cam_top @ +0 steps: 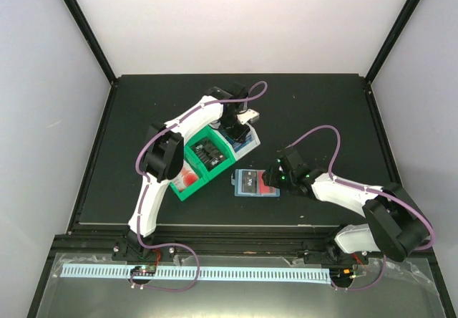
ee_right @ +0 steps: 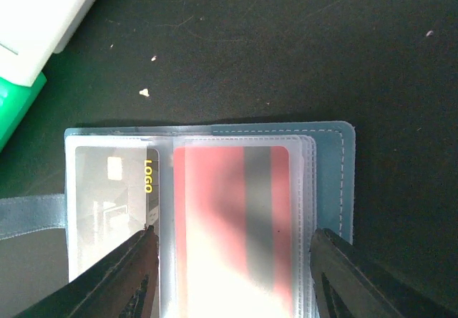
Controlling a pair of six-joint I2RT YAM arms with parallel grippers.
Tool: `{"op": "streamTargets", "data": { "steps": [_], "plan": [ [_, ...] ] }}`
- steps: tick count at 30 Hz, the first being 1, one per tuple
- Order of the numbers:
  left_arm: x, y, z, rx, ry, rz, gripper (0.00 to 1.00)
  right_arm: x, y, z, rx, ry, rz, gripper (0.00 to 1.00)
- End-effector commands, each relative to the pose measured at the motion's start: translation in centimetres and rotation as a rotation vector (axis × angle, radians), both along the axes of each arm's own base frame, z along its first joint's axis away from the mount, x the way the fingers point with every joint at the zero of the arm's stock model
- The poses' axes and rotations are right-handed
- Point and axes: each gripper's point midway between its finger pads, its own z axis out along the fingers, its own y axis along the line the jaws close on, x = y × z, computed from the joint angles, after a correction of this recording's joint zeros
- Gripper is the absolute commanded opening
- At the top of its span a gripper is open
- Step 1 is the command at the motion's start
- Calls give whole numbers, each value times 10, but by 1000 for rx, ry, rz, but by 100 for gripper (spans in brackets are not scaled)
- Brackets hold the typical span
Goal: Put the credit cards into the card holder
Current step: Pick up the credit card from the storage box.
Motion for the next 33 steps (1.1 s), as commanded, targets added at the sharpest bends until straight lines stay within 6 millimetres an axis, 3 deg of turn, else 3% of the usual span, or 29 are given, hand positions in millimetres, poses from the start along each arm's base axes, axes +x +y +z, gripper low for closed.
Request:
{"op": "streamTargets", "data": {
  "steps": [1, 13, 27, 33],
  "plan": [
    [-6, -2, 22, -24, -21, -16, 5, 4, 0, 1, 7, -9, -9, 60],
    [-7, 3, 35, -20, -42, -11, 5, 4, 0, 3, 8, -14, -11, 60],
    [-15, 4, 35, -29, -22, -20, 5, 7, 3, 9, 18, -27, -8, 60],
    [-6, 5, 54, -39, -94, 7, 2, 12, 4, 17, 24, -46, -13, 60]
  ]
}}
